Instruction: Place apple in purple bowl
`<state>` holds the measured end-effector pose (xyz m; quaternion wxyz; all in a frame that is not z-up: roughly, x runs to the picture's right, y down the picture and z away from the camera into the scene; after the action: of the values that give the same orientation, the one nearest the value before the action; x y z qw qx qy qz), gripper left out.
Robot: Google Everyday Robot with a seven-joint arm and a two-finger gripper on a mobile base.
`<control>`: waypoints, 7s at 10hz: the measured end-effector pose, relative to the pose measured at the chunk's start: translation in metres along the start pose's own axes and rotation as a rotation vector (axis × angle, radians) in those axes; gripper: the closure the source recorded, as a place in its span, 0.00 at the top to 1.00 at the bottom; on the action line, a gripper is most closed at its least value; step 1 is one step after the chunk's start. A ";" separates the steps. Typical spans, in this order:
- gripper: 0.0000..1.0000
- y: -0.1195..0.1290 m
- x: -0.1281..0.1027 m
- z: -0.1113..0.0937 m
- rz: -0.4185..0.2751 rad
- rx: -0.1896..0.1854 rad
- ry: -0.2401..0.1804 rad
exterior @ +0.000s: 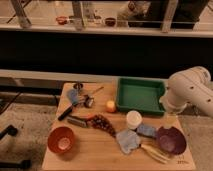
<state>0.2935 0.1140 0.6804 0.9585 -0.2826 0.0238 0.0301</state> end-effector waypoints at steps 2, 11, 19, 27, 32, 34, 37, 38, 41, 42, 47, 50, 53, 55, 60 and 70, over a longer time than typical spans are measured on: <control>0.80 0.000 0.000 0.000 0.000 0.000 0.000; 0.80 0.000 0.000 0.000 0.000 0.000 0.000; 0.80 0.000 0.000 0.000 0.000 0.000 0.000; 0.80 0.002 -0.016 0.002 -0.020 0.008 -0.037; 0.80 -0.004 -0.039 0.004 -0.042 0.033 -0.090; 0.80 -0.009 -0.049 0.009 -0.049 0.039 -0.107; 0.80 -0.016 -0.062 0.013 -0.056 0.056 -0.122; 0.80 -0.017 -0.066 0.014 -0.059 0.061 -0.127; 0.80 -0.025 -0.083 0.016 -0.081 0.076 -0.132; 0.80 -0.027 -0.087 0.017 -0.086 0.078 -0.131; 0.80 -0.044 -0.109 0.020 -0.116 0.089 -0.130; 0.80 -0.050 -0.122 0.023 -0.136 0.087 -0.135; 0.80 -0.050 -0.145 0.023 -0.174 0.084 -0.146; 0.80 -0.050 -0.158 0.021 -0.199 0.085 -0.149; 0.80 -0.057 -0.183 0.022 -0.240 0.081 -0.147; 0.80 -0.082 -0.213 0.024 -0.274 0.065 -0.159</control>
<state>0.0878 0.0483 0.7581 0.9611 -0.2488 -0.0901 -0.0794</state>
